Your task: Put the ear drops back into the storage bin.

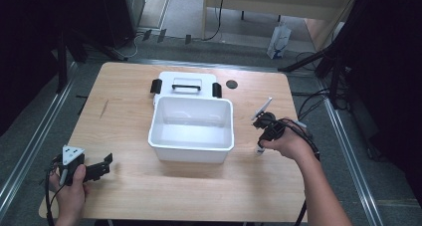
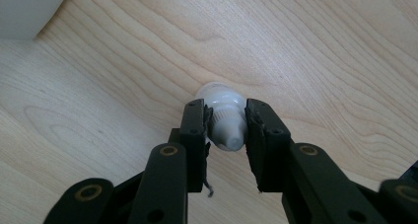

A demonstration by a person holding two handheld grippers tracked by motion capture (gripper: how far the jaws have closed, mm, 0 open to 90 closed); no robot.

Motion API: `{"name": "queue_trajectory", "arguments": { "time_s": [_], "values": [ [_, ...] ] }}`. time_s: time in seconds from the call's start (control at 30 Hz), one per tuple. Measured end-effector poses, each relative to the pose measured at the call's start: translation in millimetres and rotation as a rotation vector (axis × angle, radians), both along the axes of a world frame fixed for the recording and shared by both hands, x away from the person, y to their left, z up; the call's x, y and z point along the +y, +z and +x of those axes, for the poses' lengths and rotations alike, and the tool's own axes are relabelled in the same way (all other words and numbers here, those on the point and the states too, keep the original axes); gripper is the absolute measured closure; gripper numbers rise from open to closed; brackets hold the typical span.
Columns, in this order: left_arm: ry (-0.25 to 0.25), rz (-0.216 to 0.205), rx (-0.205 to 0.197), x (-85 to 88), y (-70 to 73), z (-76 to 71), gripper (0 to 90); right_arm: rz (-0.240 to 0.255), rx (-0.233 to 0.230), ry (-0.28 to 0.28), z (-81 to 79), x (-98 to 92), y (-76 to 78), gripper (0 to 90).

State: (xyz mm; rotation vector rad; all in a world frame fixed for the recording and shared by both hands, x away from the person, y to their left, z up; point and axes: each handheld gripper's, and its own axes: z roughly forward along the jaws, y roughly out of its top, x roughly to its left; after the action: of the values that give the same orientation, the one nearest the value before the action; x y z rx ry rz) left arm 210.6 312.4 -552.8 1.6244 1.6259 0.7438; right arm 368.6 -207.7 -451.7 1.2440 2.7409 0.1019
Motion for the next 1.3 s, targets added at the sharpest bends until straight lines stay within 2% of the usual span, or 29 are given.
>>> {"name": "queue_trajectory", "arguments": {
  "time_s": [0.27, 0.53, 0.63, 0.83, 0.9, 0.93, 0.97, 1.1, 1.13, 1.17, 1.2, 1.3],
  "values": [
    [-0.003, 0.001, 0.002, -0.3, -0.1, 0.4, 0.6, -0.008, 0.004, 0.036, -2.2, 0.5, 2.0, 71.9],
    [-0.004, 0.002, 0.005, -0.3, -0.2, 0.8, 0.6, -0.010, -0.009, 0.075, -3.2, 6.1, 19.3, 71.9],
    [-0.004, 0.002, 0.005, -0.3, -0.2, 0.8, 0.6, 0.003, 0.001, 0.069, -1.6, 10.1, 27.7, 71.9],
    [-0.004, 0.001, 0.003, -0.3, -0.2, 0.6, 0.6, 0.009, -0.009, 0.092, 0.6, 17.7, 49.3, 71.9],
    [-0.004, 0.001, 0.003, -0.3, -0.2, 0.6, 0.6, 0.023, -0.020, 0.098, 1.2, 19.6, 58.1, 71.9],
    [-0.004, 0.001, 0.003, -0.4, -0.2, 0.6, 0.6, 0.035, -0.034, 0.105, 2.1, 21.0, 67.7, 71.9],
    [-0.004, 0.002, 0.002, -0.4, -0.2, 0.5, 0.6, 0.035, -0.034, 0.105, 2.1, 21.0, 67.7, 71.9],
    [-0.004, 0.003, 0.001, -0.4, -0.2, 0.6, 0.6, 0.039, -0.048, 0.116, 2.6, 25.6, 85.2, 71.8],
    [-0.004, 0.002, 0.000, -0.4, -0.3, 0.7, 0.6, 0.038, -0.054, 0.135, 2.9, 28.1, 93.3, 71.9],
    [-0.004, 0.003, 0.001, -0.5, -0.2, 0.7, 0.6, 0.038, -0.054, 0.135, 2.9, 28.1, 93.3, 71.9],
    [-0.004, 0.003, 0.001, -0.5, -0.2, 0.7, 0.6, 0.041, -0.059, 0.141, 2.8, 31.1, 101.3, 71.9],
    [-0.006, 0.003, 0.003, -0.4, 0.0, 0.6, 0.6, 0.045, -0.059, 0.148, 2.2, 34.8, 108.7, 71.8]
  ]
}}
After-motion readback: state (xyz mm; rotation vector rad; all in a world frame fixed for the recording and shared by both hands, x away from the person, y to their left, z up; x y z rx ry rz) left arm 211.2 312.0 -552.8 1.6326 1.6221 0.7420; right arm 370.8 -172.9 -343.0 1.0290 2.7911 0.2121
